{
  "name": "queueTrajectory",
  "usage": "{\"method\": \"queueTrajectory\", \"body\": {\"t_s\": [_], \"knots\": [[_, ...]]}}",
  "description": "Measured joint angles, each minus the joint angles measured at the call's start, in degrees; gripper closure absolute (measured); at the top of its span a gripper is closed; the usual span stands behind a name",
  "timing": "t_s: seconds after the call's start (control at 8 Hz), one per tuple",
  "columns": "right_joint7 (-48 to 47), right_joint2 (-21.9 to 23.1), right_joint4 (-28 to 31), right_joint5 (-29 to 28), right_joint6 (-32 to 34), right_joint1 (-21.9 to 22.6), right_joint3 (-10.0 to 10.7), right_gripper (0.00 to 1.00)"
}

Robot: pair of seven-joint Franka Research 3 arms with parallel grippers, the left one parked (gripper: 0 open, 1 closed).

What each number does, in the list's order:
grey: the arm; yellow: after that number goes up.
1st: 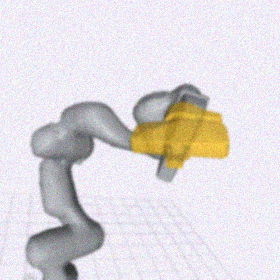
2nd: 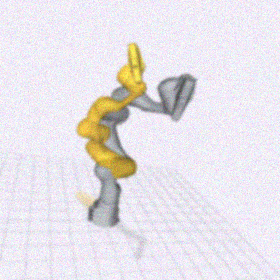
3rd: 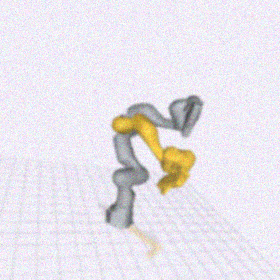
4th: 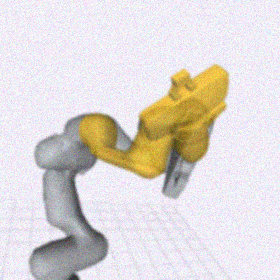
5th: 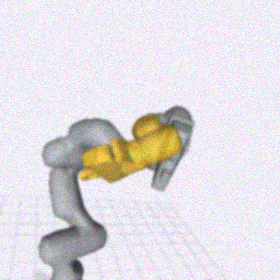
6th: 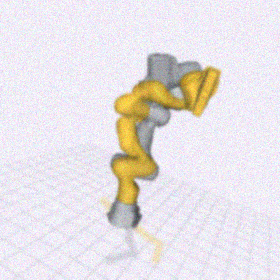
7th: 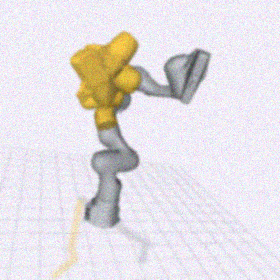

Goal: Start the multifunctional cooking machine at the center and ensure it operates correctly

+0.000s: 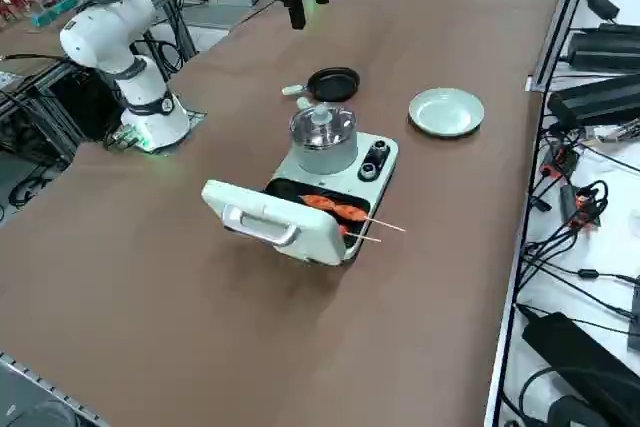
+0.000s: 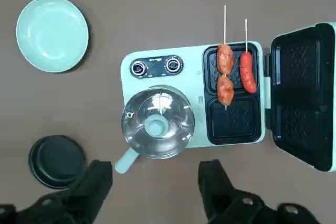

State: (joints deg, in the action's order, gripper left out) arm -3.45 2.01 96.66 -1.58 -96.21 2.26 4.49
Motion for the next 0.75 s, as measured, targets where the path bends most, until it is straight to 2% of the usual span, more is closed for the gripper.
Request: {"method": "queueTrajectory", "body": {"t_s": [0.75], "knots": [[-0.1, -0.4, 0.0, 0.0, 0.6, -0.5, 0.0, 0.00]]}}
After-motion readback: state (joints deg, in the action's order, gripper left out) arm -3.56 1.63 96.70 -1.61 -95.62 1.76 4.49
